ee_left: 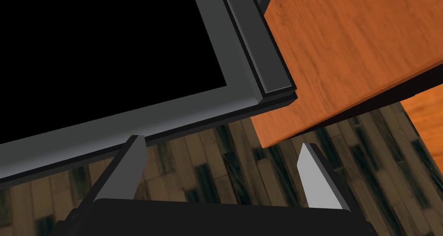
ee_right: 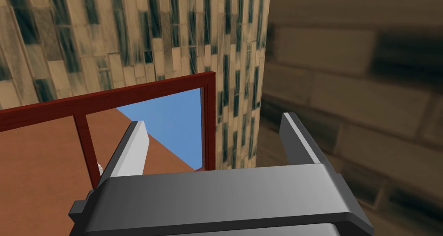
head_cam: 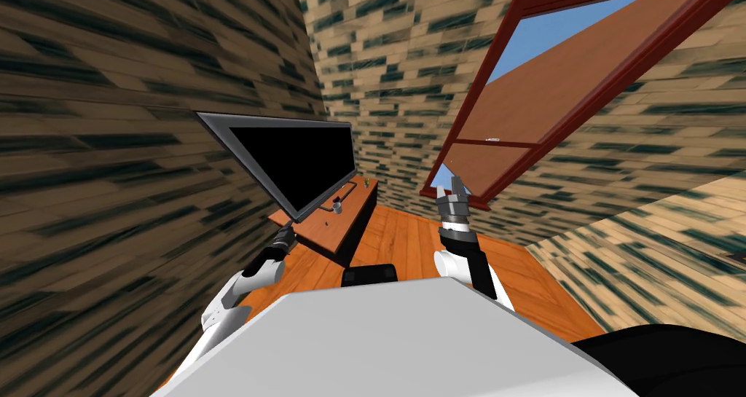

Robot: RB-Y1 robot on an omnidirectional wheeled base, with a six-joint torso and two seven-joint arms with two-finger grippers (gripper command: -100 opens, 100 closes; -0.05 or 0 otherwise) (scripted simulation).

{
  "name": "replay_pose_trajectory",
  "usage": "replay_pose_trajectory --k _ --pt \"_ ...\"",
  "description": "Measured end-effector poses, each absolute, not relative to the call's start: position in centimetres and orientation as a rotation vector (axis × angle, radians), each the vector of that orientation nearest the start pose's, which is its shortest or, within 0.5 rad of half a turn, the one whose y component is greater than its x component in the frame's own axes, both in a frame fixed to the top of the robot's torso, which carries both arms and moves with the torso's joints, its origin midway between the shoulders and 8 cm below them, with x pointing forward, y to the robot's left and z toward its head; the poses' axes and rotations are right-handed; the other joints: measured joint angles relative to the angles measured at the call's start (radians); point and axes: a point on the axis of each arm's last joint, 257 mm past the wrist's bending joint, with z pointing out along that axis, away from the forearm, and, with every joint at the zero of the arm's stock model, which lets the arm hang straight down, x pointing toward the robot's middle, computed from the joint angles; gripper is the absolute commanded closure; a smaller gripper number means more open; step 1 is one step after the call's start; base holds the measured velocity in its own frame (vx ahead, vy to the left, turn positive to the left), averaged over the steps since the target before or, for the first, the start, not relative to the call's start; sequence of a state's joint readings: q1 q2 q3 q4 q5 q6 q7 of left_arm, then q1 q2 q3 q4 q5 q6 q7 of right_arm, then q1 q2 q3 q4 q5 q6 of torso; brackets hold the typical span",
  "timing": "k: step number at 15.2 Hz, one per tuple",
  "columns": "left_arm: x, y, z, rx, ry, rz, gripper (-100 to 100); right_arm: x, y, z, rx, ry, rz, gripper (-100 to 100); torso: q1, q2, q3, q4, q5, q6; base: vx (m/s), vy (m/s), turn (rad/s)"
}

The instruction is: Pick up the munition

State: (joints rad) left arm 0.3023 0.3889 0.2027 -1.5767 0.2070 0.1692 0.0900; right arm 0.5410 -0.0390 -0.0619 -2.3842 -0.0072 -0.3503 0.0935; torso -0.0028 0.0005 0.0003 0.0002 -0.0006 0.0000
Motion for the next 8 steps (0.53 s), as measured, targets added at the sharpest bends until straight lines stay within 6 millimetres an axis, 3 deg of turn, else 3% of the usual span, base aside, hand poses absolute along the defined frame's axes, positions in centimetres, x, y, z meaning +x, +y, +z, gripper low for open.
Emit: replay_pose_trajectory --k 2,4,8 --pt "40.6 49.3 -33.7 -1.529 1.284 -0.705 -100 34.1 -30.0 3.1 0.652 0.716 1.127 0 0.0 0.0 0.0 0.0 0.0 0.0 0.048 -0.048 -0.196" --pt "39.8 50.7 -35.0 -1.579 1.285 -0.669 -100 34.1 -30.0 3.1 0.652 0.716 1.127 0 -0.002 -0.007 -0.004 -0.001 0.0 0.001 0.168 -0.076 -0.294" --pt "38.1 53.3 -37.7 -1.7 1.278 -0.59 -100 34.1 -30.0 3.1 0.652 0.716 1.126 0 0.0 -0.008 -0.005 -0.002 0.0 0.0 0.118 -0.039 -0.111"
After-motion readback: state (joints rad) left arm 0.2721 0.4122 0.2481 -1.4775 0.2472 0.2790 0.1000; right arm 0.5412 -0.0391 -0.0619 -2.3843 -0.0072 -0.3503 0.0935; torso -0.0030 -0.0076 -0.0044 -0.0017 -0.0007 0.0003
